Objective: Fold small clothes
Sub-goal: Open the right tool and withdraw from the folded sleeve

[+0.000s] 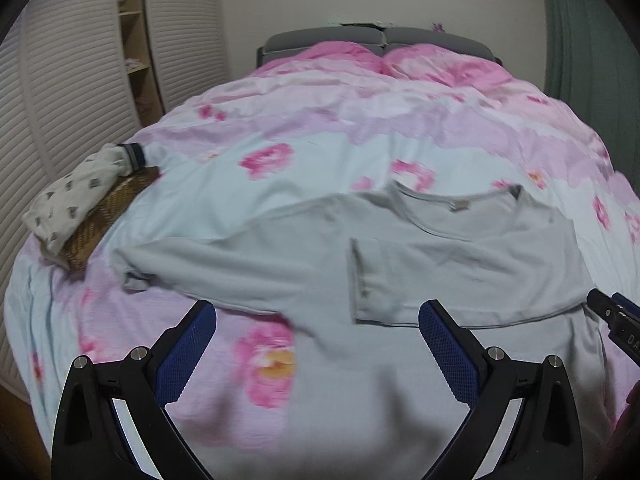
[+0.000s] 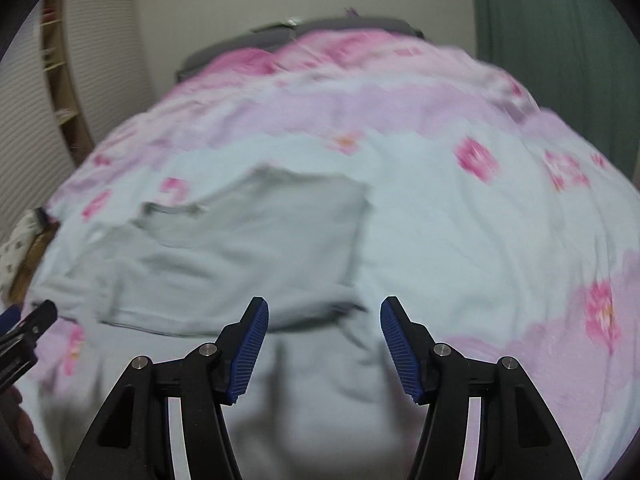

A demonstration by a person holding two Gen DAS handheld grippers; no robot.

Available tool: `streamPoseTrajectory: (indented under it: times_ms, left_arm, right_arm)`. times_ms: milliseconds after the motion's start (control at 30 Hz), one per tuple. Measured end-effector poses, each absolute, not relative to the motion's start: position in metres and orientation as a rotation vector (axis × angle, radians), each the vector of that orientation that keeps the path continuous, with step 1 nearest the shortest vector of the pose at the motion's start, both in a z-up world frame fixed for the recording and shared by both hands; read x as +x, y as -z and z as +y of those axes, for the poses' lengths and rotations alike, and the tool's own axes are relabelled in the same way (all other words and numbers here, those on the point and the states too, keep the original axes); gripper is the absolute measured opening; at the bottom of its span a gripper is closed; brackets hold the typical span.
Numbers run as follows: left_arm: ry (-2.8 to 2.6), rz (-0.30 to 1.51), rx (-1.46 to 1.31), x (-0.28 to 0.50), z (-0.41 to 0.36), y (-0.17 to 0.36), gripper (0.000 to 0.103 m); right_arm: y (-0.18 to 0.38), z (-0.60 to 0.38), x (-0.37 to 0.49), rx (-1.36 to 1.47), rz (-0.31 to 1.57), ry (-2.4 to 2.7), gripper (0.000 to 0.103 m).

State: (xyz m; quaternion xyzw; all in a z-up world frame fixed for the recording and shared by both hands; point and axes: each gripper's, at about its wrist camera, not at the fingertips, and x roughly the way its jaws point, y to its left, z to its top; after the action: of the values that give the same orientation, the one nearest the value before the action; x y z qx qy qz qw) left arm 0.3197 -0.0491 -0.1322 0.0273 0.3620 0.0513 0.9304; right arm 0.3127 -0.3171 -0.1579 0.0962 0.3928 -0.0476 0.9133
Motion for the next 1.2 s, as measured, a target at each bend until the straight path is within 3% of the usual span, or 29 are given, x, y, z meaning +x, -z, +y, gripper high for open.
streamPoseTrajectory:
  times_ms: [767,1200]
  left_arm:
    - [-0.140,0.784,0.090,0.344,-0.059,0.163,0.103]
    - [-0.224,0.719,0.024,0.316,0.042,0.131,0.103]
  right_arm:
    - [0.180,-0.345,0.303,0.233,0.822,0.204,0.060]
    - [0.134,-0.219,0.295,0.210,0.698,-0.048,0.060]
